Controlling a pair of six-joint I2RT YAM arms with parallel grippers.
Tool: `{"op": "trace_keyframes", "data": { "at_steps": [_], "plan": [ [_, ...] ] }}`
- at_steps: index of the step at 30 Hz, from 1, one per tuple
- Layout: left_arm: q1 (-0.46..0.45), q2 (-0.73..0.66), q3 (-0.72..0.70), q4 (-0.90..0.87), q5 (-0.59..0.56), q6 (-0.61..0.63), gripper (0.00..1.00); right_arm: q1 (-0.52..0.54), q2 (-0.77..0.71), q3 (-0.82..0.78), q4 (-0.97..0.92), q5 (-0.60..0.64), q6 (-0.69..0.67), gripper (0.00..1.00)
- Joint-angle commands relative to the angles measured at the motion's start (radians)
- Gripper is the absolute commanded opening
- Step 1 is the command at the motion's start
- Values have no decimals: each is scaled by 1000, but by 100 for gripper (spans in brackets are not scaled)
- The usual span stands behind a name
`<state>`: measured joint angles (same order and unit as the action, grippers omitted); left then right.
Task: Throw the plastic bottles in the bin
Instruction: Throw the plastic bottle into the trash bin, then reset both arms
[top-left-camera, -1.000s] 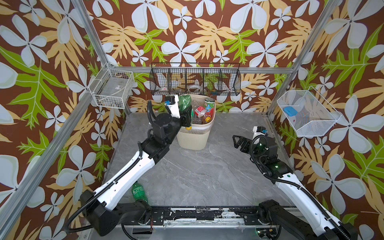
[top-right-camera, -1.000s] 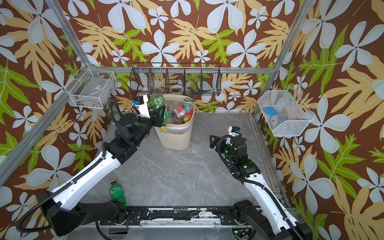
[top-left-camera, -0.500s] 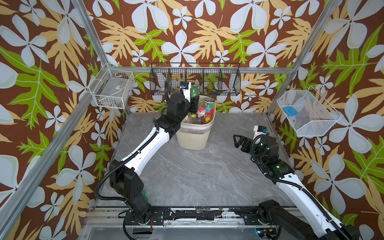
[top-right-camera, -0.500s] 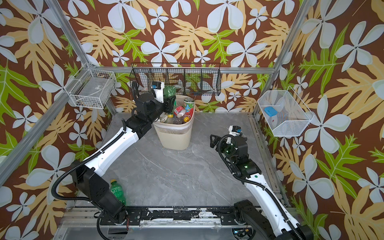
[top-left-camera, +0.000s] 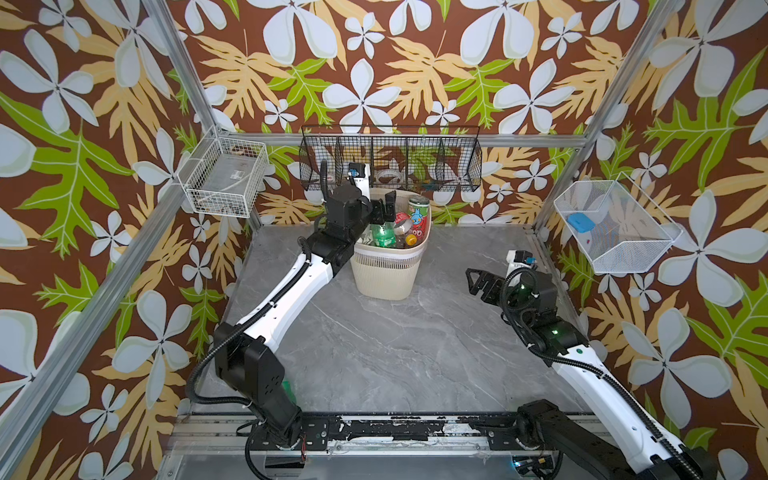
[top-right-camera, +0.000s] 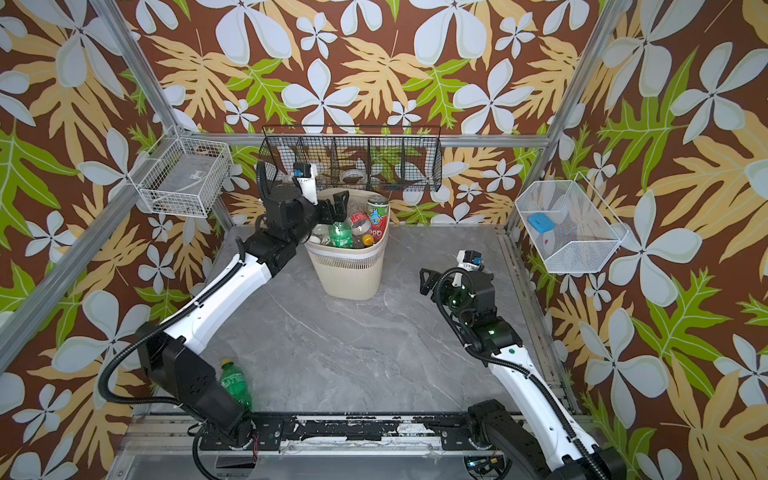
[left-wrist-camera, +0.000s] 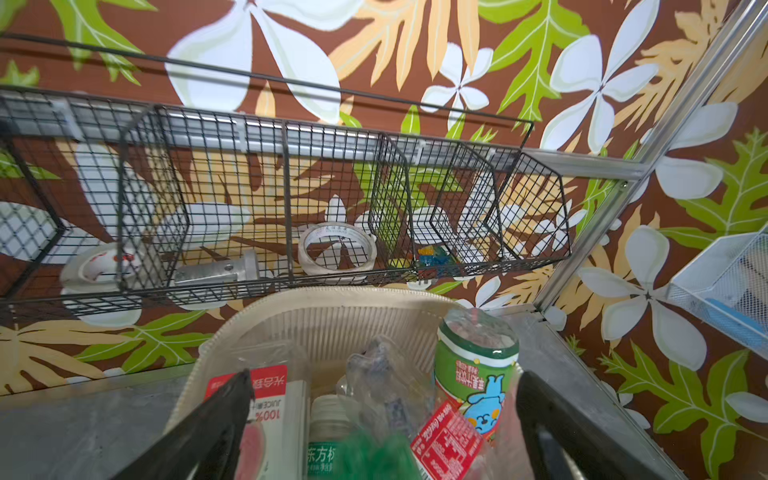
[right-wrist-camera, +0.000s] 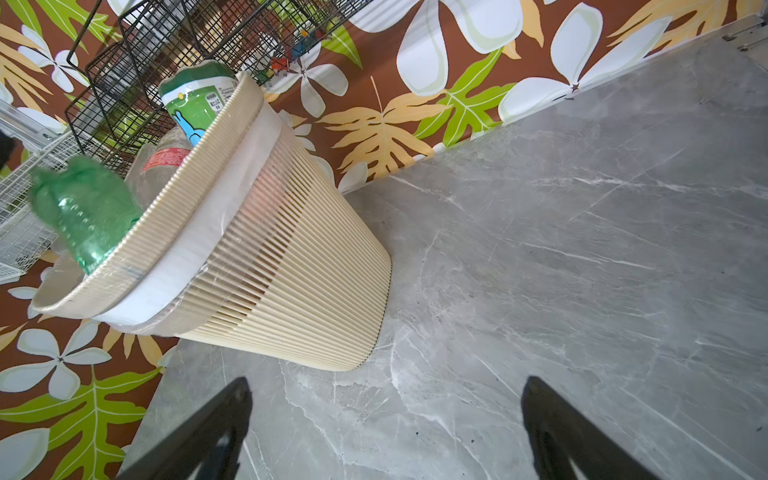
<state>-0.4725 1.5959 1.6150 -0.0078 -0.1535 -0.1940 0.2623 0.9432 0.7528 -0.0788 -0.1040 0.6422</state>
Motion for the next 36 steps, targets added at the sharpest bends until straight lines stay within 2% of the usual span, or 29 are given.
{"op": "trace_keyframes", "data": {
  "at_steps": [1,3,8,11,15,18,21,24,28,30,32,34,36],
  "plan": [
    [2,-105,-108,111,-61,-7,100,0,4,6,19,7,-17,100],
    [1,-222,-259,203,-79,-7,100,0,6,8,20,10,-25,99],
    [1,-600,-835,458,-136,-61,100,0,17,4,14,15,-53,100],
    [1,-815,-1120,509,-222,-89,100,0,23,-5,8,25,-78,100],
    [1,-1055,-1312,421,-384,-91,100,0,8,-33,-7,116,-132,100],
    [2,-1197,-1392,395,-496,-37,100,0,-42,-95,15,252,-185,100],
    [2,-1272,-1476,446,-589,35,100,0,-127,-196,89,410,-241,100],
    [2,-1244,-1549,532,-658,84,100,0,-222,-342,242,512,-335,100],
    [29,-1047,-1597,721,-680,139,100,0,-258,-503,493,645,-446,100],
    [93,-927,-1587,791,-602,120,100,0,-208,-541,609,695,-499,99],
    [195,-796,-1579,883,-451,70,100,0,-112,-567,750,718,-575,100],
    [265,-667,-1575,993,-384,42,100,-4,9,-590,908,736,-643,100],
    [307,-532,-1569,1159,-350,58,100,-46,144,-626,1091,694,-665,99]
  ]
}}
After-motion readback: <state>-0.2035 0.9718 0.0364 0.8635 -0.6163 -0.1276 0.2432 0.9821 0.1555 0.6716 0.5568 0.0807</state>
